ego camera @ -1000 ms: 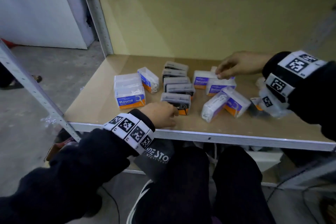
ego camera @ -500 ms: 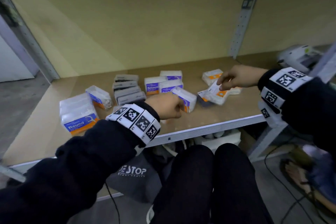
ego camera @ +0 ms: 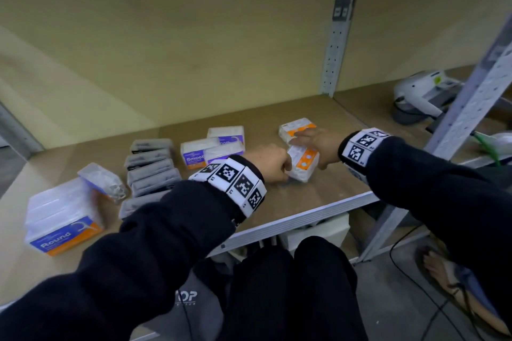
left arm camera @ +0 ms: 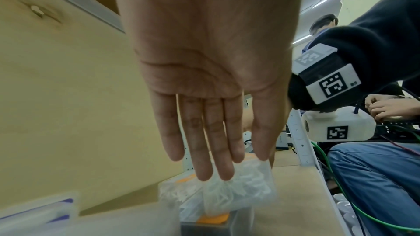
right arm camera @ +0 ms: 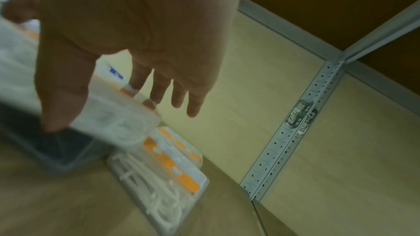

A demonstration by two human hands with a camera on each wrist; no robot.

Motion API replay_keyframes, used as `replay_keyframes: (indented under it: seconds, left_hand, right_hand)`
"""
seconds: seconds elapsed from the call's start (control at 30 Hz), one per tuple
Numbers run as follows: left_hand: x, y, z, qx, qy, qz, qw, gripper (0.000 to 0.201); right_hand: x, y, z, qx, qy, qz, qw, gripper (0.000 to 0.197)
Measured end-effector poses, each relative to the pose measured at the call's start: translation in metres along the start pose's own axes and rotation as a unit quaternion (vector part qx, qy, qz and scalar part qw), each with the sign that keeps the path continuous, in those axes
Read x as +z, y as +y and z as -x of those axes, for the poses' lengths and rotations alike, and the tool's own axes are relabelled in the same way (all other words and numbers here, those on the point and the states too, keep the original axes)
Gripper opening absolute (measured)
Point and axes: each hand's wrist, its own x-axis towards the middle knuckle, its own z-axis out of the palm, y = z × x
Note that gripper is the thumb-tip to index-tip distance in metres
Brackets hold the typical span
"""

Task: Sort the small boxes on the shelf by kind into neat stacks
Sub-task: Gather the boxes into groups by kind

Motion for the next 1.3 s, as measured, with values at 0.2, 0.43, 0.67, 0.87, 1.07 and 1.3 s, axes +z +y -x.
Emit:
replay_keyframes:
  seconds: [0.2,0.43,0.67,0.87,1.07,1.3]
  left_hand:
    - [0.003,0.013,-0.029,-0.045,-0.021,0.006,0.999,0.029]
    - [0.012,0.028,-0.053,-0.109,-0.043,-0.003,0.993,0.02]
    - [0.018,0.039,-0.068,-0.173,-0.015,-0.031,0.984,0.022]
    - [0.016,0.04,-0.064,-0.168,-0.026,-0.055,0.984,0.036]
    - [0.015,0.036,-0.061,-0.145,-0.064,-0.016,0.987,0.04]
    - [0.007,0.04,-0.053,-0.128,-0.076,0.049,0.988,0.039]
  right_hand:
    - [0.015,0.017,0.01,0.018,0.064,-0.086,0.994,0.079]
    - [0.037,0.057,0.031,0.142,-0.018,-0.264,0.954,0.058]
    - [0.049,0.08,0.033,0.223,-0.008,-0.414,0.883,0.044]
    - [0.047,0.082,0.032,0.15,0.041,-0.45,0.879,0.04]
    - [0.044,0.073,0.033,0.126,0.042,-0.391,0.911,0.04]
    - [0.041,0.07,0.034,0.135,0.033,-0.389,0.911,0.043]
